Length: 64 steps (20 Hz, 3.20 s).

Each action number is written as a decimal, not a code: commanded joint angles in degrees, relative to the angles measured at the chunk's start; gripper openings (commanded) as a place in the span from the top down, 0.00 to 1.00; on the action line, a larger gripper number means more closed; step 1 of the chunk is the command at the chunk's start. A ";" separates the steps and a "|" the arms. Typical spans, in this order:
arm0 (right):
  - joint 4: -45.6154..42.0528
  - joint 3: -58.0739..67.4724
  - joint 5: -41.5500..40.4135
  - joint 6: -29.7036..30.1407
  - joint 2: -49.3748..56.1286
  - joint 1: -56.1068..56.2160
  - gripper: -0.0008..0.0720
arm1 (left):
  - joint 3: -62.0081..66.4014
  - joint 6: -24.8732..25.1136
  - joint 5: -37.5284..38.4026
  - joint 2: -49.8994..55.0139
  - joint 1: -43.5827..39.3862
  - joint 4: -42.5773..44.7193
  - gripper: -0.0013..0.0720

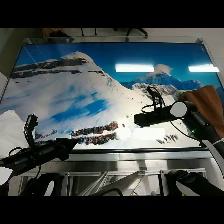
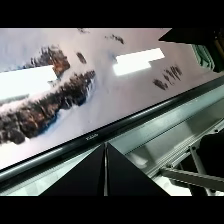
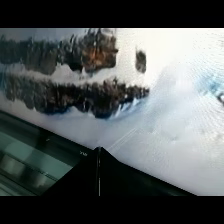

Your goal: Fold the shirts.

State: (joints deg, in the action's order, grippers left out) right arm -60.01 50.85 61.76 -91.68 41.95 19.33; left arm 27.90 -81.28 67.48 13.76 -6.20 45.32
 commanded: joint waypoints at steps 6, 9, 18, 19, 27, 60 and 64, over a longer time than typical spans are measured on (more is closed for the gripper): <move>0.02 -0.02 0.00 -0.02 -0.04 0.04 0.96 | -0.02 -0.02 -0.66 -0.04 0.04 0.42 0.96; 0.02 -0.02 0.00 -0.02 -0.04 0.04 0.96 | 3.85 -3.02 -2.12 2.23 0.07 11.32 0.96; 0.02 -0.02 0.00 -0.02 -0.04 0.04 0.96 | 24.48 -19.71 7.23 30.01 2.40 67.76 0.03; 0.02 -0.02 -0.02 -0.02 -0.04 0.04 0.96 | 23.28 -19.67 6.05 32.74 4.72 69.20 0.03; 0.02 -0.02 0.00 -0.02 -0.04 0.04 0.96 | 16.39 -18.64 -9.55 52.09 28.26 69.96 0.03; 0.04 -0.02 -0.24 -0.02 0.59 0.04 0.96 | 35.04 -14.38 -18.51 53.27 -24.35 37.07 0.96; 0.87 0.13 1.27 0.22 0.50 0.02 0.96 | 39.60 -15.39 -13.73 56.89 -23.93 37.16 0.02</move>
State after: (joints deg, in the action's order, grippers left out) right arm -59.81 50.85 61.82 -91.70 42.48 19.33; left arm 65.49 -95.59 51.70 68.31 -29.26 82.48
